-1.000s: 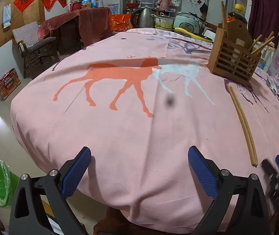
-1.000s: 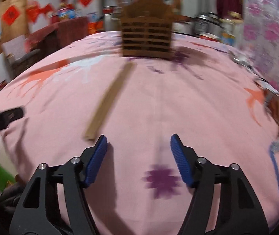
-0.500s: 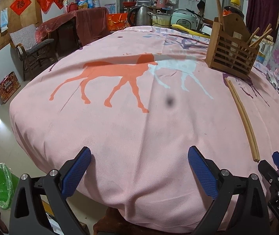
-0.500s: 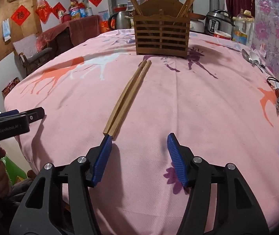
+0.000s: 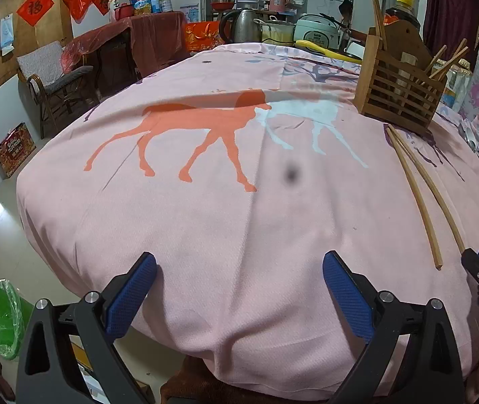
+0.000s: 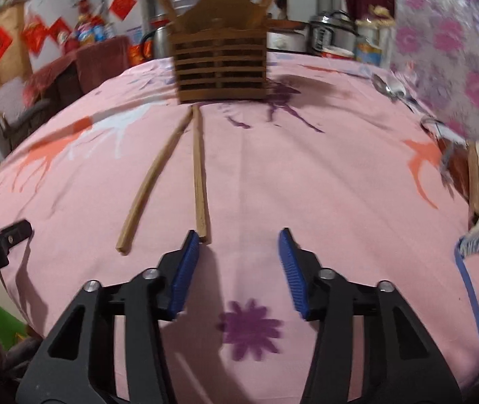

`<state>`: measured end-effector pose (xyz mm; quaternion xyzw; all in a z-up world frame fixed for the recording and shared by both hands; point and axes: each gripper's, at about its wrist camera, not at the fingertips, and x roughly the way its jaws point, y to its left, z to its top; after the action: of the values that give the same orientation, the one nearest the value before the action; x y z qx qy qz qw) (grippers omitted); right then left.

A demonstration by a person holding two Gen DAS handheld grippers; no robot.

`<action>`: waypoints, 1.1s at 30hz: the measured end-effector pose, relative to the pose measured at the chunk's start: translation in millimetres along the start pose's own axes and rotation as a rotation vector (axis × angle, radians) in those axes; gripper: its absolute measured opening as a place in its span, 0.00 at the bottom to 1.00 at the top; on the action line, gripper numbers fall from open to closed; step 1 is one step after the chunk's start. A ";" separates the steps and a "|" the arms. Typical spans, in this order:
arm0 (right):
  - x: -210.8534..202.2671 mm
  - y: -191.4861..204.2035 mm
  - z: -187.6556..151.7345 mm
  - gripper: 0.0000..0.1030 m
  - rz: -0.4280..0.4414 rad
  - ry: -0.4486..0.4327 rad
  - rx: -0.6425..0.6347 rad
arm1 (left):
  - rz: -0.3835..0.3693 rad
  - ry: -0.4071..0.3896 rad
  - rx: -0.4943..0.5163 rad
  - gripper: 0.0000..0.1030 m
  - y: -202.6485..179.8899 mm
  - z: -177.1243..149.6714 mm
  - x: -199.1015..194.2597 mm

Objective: Organize utensils
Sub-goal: 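Position the left tool over one chopstick while the right tool aligns over another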

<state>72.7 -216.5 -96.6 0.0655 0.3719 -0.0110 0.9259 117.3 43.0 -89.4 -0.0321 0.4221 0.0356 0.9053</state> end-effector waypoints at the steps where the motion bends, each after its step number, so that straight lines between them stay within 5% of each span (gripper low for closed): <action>1: -0.9 0.9 -0.3 0.44 0.027 -0.001 0.002 | 0.000 0.001 0.000 0.94 -0.4 0.1 0.4; 6: 2.5 20.9 -3.0 0.41 0.070 0.002 -0.070 | -0.001 0.000 0.000 0.95 -0.3 0.0 0.4; 8: 4.8 22.7 -2.3 0.29 0.055 -0.002 -0.082 | -0.004 -0.001 0.002 0.95 -0.8 -0.3 -0.2; 10: 6.1 16.7 -0.3 0.06 0.041 -0.004 -0.067 | -0.009 -0.003 0.008 0.94 -1.9 -1.0 -0.8; 13: 5.6 -10.0 4.6 0.01 -0.016 -0.013 0.044 | -0.019 -0.005 0.019 0.94 -5.5 -1.8 -2.3; 28: 1.5 -44.7 4.2 0.13 0.059 -0.020 0.148 | -0.253 -0.054 0.270 0.94 -100.7 -1.9 -16.2; 33: 2.5 -51.1 4.8 0.13 0.062 -0.023 0.175 | -0.289 0.003 0.332 0.70 -131.2 -2.7 4.3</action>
<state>74.3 -267.7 -100.7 0.1575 0.3568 -0.0153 0.9207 130.0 -87.7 -90.8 0.0572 0.4146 -0.1643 0.8932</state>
